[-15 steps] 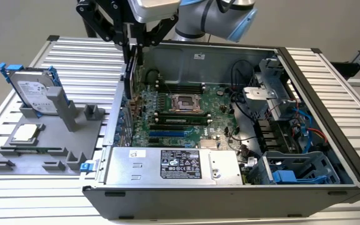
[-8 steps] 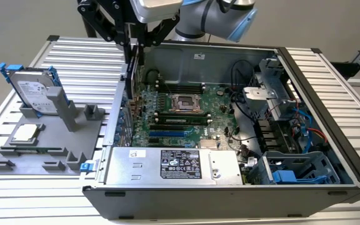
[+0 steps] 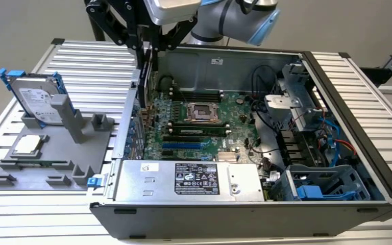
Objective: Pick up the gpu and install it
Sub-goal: 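Pick up the gpu and move the gpu toward the slot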
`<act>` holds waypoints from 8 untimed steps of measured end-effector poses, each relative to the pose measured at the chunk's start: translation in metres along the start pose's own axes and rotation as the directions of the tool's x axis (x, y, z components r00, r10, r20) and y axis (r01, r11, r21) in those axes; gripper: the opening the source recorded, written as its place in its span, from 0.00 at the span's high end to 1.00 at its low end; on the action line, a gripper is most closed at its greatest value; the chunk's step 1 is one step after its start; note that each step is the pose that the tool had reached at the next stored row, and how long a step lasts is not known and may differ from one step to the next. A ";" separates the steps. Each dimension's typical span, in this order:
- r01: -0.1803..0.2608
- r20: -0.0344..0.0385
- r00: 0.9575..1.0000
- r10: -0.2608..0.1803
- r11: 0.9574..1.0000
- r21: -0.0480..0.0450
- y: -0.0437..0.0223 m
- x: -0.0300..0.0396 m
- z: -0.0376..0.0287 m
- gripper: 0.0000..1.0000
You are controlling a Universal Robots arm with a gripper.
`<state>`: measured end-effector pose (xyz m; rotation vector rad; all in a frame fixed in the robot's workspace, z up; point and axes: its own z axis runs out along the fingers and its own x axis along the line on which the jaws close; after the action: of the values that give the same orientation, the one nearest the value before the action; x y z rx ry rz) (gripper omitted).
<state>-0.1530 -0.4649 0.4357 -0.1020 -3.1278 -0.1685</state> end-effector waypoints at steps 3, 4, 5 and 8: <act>0.000 0.000 1.000 0.000 1.000 0.000 0.0002 -0.0015 -0.0001 1.00; 0.000 0.000 1.000 0.000 1.000 0.000 0.0002 -0.0022 -0.0001 1.00; 0.000 0.000 1.000 0.000 1.000 0.000 0.0002 -0.0030 0.0000 1.00; 0.000 0.000 1.000 0.000 1.000 0.000 0.0004 -0.0059 0.0000 1.00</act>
<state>-0.1471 -0.4649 0.4357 -0.1021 -3.1275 -0.1685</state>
